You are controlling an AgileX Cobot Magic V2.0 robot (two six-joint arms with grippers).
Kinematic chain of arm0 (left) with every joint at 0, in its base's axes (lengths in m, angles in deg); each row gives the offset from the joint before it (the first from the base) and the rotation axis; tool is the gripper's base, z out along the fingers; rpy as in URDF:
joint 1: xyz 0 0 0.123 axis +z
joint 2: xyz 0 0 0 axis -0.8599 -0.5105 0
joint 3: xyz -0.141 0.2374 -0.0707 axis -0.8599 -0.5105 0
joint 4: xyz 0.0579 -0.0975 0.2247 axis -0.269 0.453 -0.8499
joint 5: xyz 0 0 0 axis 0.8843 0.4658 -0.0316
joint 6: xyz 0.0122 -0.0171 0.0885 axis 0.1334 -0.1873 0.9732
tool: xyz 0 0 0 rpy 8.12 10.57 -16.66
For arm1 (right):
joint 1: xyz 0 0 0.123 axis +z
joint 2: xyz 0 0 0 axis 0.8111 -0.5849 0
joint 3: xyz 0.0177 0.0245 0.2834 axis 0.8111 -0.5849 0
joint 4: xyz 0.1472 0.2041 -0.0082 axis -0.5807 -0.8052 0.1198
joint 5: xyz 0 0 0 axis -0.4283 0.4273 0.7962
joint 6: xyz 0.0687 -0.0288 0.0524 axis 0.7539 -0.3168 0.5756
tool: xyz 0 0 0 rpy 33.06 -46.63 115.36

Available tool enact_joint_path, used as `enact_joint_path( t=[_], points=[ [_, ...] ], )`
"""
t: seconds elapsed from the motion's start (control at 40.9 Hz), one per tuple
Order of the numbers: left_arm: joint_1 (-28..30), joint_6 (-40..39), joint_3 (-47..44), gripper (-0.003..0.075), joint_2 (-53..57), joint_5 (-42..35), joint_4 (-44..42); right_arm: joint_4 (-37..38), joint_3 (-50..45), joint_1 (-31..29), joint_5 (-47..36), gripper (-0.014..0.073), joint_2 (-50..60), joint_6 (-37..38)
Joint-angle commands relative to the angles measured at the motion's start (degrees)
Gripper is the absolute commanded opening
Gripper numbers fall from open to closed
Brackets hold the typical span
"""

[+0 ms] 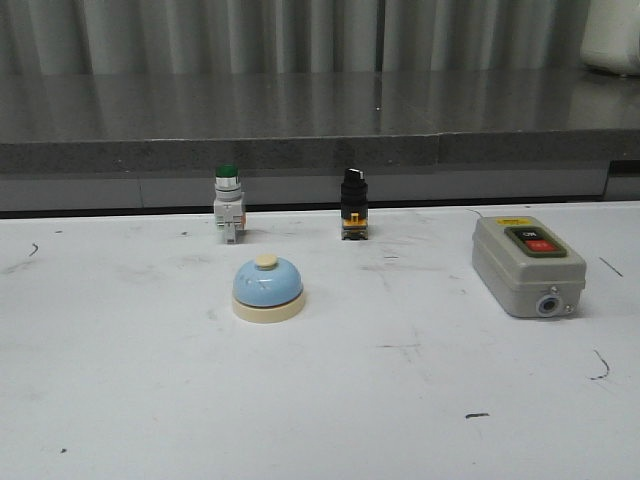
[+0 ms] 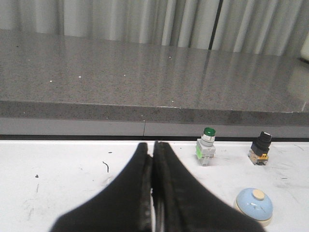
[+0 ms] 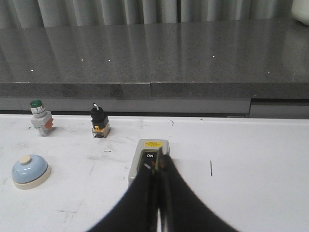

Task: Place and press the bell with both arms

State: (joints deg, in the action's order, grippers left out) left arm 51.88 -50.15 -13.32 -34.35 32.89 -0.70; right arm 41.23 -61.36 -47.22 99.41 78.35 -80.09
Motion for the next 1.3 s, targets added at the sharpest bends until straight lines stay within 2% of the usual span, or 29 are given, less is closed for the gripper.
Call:
enact_joint_path(
  t=[0.0,0.171,0.391,0.685,1.272],
  points=[
    [0.17,-0.32,1.58,-0.002,-0.62,-4.89,0.36,0.14,1.4,-0.49,-4.92,-0.0059,-0.39,-0.14],
    [0.64,-0.32,-3.15,-0.002,3.04,-8.6,-1.31,0.14,1.4,-0.49,-4.92,-0.0059,-0.39,-0.14],
    [5.53,-0.32,-12.17,-0.002,13.25,-8.6,-2.29,0.14,1.4,-0.49,-4.92,-0.0059,-0.39,-0.14],
    [8.3,-0.32,-19.46,-0.002,13.48,-13.15,-2.29,0.14,1.4,-0.49,-4.92,-0.0059,-0.39,-0.14],
    [8.3,-0.32,-19.35,-0.002,13.38,-12.75,-2.29,0.14,1.4,-0.49,-4.92,-0.0059,-0.39,-0.14]
  ],
)
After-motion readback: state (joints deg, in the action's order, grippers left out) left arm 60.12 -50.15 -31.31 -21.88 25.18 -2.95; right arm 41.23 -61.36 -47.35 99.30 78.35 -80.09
